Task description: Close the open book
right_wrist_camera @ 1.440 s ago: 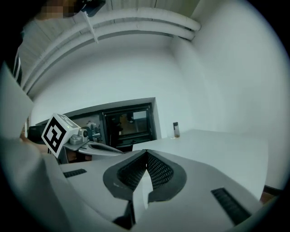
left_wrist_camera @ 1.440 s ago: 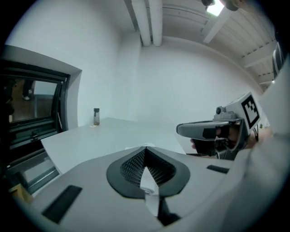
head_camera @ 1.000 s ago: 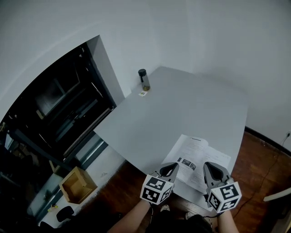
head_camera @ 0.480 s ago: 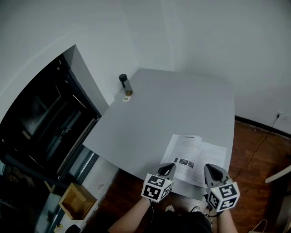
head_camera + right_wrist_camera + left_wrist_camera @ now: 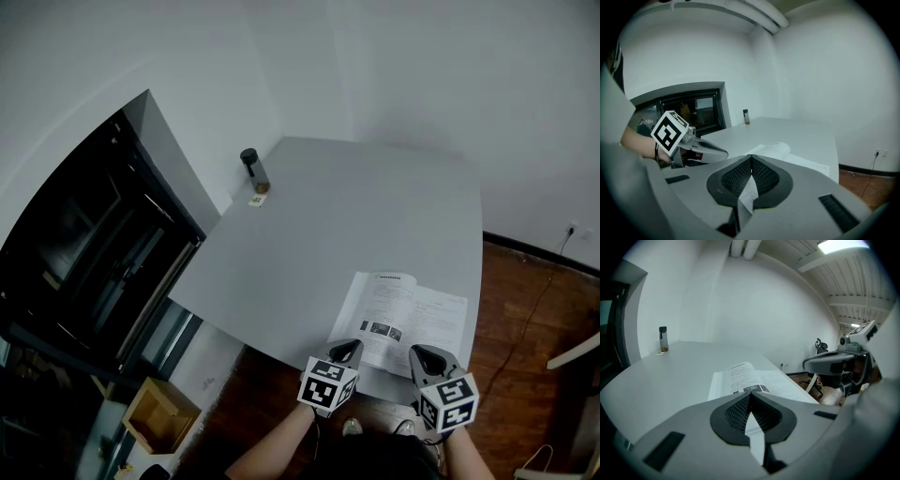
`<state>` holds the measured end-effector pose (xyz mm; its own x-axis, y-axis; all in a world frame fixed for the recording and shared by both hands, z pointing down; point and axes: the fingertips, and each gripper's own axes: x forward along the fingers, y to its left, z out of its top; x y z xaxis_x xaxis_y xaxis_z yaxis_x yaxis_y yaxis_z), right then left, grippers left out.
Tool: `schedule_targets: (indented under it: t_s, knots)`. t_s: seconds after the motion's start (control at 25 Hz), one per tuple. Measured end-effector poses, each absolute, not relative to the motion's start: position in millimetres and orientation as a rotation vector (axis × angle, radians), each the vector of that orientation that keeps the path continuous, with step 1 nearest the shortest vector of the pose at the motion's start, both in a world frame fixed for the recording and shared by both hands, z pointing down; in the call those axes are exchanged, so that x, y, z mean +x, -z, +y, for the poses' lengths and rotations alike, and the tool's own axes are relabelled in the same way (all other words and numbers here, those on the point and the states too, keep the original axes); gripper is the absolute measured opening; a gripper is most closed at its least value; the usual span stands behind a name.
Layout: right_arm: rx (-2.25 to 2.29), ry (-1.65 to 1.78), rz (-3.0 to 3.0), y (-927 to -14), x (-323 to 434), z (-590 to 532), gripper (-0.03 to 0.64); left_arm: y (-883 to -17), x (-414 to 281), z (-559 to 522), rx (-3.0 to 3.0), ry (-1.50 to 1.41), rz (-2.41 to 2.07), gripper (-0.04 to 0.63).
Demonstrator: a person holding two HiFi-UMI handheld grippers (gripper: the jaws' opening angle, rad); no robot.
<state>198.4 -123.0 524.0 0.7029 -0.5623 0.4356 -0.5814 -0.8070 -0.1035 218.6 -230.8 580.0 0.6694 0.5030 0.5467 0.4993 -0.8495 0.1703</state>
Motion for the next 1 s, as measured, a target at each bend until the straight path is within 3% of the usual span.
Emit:
schedule_targets:
  t_s: [0.48,1.0]
  knots:
    - [2.400,-0.909,-1.115,-601.9,267.6,-216.1,0.003,-596.5,200.1,-245.8,2.832,-1.006,0.783,0.005]
    - [2.409,-0.935,-0.963,-609.9,255.8,-170.1,0.003,-602.7,203.4,-244.5,2.810,-1.014,0.772,0.005]
